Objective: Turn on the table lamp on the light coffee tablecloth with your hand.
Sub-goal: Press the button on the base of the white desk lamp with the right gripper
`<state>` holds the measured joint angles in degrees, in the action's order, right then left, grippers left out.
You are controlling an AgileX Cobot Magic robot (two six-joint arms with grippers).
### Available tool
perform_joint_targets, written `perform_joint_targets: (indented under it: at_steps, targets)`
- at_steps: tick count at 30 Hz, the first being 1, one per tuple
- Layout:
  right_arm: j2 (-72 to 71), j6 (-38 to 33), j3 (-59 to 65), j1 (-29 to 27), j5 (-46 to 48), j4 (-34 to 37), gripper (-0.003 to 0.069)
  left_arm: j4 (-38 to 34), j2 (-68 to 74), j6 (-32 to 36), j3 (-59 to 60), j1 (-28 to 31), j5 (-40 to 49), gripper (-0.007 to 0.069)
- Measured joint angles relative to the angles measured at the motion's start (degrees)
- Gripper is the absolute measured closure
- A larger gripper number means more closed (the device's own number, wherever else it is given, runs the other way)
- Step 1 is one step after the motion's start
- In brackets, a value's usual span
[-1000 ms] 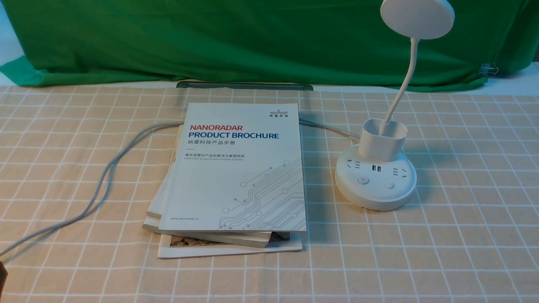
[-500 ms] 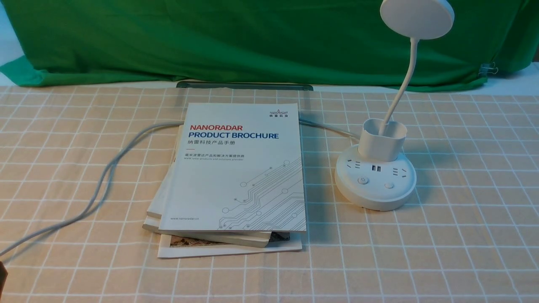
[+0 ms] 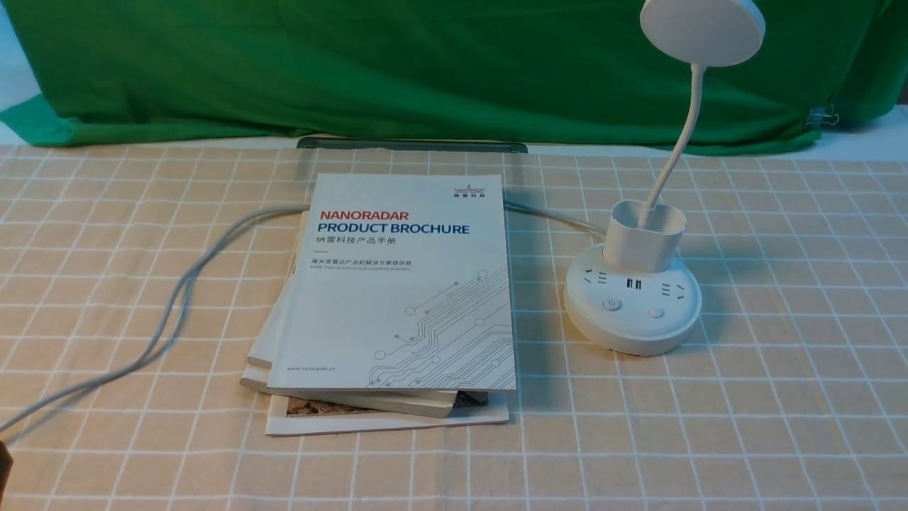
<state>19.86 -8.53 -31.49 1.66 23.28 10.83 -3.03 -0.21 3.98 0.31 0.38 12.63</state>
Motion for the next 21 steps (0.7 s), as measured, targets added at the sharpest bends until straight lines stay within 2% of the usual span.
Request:
perform_joint_targets:
  at_steps: [1, 2, 3, 6, 11, 13, 15, 21]
  targets:
    - [4.26, -5.2, -5.15, 0.0, 5.4, 0.0, 0.0631, 0.0, 0.0, 0.0, 0.0, 0.0, 0.0, 0.0603]
    - [5.67, -5.81, -6.01, 0.0, 6.22, 0.0, 0.0631, 0.0, 0.0, 0.0, 0.0, 0.0, 0.0, 0.0603]
    - [11.28, -10.64, -13.28, 0.0, 13.72, 0.0, 0.0631, 0.0, 0.0, 0.0, 0.0, 0.0, 0.0, 0.0603]
    - [20.94, -14.6, -23.21, 0.37, 24.95, -0.07, 0.0631, 0.0, 0.0, 0.0, 0.0, 0.0, 0.0, 0.0603]
    - [31.94, -15.77, -34.77, 4.67, 37.66, -0.21, 0.0631, 0.0, 0.0, 0.0, 0.0, 0.0, 0.0, 0.0603]
    - [34.29, -15.89, -36.72, 6.63, 39.48, -0.25, 0.0631, 0.0, 0.0, 0.0, 0.0, 0.0, 0.0, 0.0603]
    - [39.44, -16.23, -39.95, 11.88, 43.84, -1.34, 0.0631, 0.0, 0.0, 0.0, 0.0, 0.0, 0.0, 0.0603]
    - [51.99, -14.98, -42.52, 19.76, 46.16, -6.5, 0.0631, 0.0, 0.0, 0.0, 0.0, 0.0, 0.0, 0.0603]
